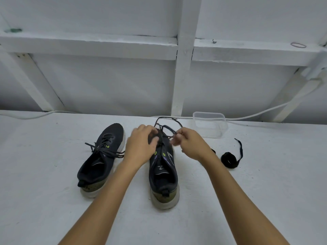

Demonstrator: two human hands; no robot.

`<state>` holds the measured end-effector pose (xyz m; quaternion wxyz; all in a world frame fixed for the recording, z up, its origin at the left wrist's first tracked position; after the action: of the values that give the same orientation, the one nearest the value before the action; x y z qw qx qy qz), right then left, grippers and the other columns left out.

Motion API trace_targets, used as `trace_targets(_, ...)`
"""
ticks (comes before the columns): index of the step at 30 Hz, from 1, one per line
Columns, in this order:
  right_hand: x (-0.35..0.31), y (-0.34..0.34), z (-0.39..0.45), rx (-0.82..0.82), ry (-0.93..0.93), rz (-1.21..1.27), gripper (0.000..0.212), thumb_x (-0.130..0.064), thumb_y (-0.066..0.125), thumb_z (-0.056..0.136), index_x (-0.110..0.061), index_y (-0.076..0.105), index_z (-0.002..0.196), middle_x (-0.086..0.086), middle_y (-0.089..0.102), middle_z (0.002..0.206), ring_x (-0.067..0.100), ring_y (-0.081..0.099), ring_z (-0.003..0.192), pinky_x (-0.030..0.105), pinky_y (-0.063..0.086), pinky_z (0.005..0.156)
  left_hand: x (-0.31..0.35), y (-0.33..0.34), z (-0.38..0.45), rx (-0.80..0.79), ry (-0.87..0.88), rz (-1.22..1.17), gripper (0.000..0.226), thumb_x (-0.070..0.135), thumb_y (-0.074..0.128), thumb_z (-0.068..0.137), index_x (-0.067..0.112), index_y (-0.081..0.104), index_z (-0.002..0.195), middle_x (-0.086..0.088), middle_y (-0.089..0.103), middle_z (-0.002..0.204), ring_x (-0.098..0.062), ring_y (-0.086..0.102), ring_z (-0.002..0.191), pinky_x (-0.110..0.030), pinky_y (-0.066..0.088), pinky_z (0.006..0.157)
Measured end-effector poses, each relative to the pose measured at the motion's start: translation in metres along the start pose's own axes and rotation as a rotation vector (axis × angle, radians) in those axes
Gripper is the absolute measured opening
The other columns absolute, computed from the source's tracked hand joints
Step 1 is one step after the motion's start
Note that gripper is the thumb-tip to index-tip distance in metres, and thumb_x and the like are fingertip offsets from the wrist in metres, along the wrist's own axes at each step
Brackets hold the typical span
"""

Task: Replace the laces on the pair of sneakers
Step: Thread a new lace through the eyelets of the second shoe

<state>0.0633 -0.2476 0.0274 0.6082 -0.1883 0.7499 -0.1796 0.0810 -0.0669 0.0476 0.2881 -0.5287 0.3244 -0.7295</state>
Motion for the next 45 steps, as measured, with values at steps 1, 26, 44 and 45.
trace_targets(1,0.007,-0.004,-0.001,0.081,0.029,0.092,0.021,-0.021,0.05,0.104,-0.023,0.067,0.093,-0.008,0.074,0.09,0.01,0.067,0.091,0.037,0.055,0.086,-0.001,0.007,-0.003,-0.081,-0.031,-0.062,0.006,0.026,0.065,0.093,0.023,0.068,0.099,0.006,0.064,0.092,-0.014,0.057,0.085,-0.033,0.049,0.076)
trace_targets(26,0.044,0.032,-0.014,0.248,0.111,0.413,0.011,-0.011,0.079,0.085,-0.021,0.077,0.089,-0.004,0.078,0.083,0.009,0.074,0.082,0.028,0.058,0.083,-0.032,0.054,-0.032,-0.31,-0.515,-0.519,0.019,0.018,0.067,0.089,0.03,0.079,0.096,0.009,0.076,0.094,-0.009,0.071,0.093,-0.036,0.058,0.092)
trace_targets(44,0.029,0.029,-0.046,-0.038,0.041,0.146,0.024,-0.039,0.069,0.092,-0.031,0.078,0.112,-0.017,0.077,0.103,-0.004,0.068,0.101,0.015,0.052,0.088,-0.014,0.045,-0.029,-0.175,-0.386,-0.25,0.013,0.018,0.065,0.092,0.024,0.077,0.091,0.006,0.07,0.079,-0.01,0.062,0.08,-0.023,0.047,0.071)
trace_targets(45,0.03,0.03,-0.049,-0.033,0.029,0.126,0.026,-0.042,0.068,0.092,-0.033,0.077,0.115,-0.02,0.075,0.106,-0.007,0.066,0.104,0.016,0.051,0.092,-0.014,0.045,-0.029,-0.18,-0.389,-0.273,0.014,0.018,0.065,0.091,0.025,0.076,0.089,0.007,0.07,0.079,-0.008,0.062,0.079,-0.019,0.044,0.068)
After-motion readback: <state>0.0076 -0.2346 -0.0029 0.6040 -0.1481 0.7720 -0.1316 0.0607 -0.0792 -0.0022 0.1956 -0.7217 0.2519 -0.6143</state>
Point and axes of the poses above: each hand's wrist, its own z-axis towards the middle knuckle, its own y-axis out of the palm, x = y × z, the point moved 8 cm from there along z, towards the middle knuckle
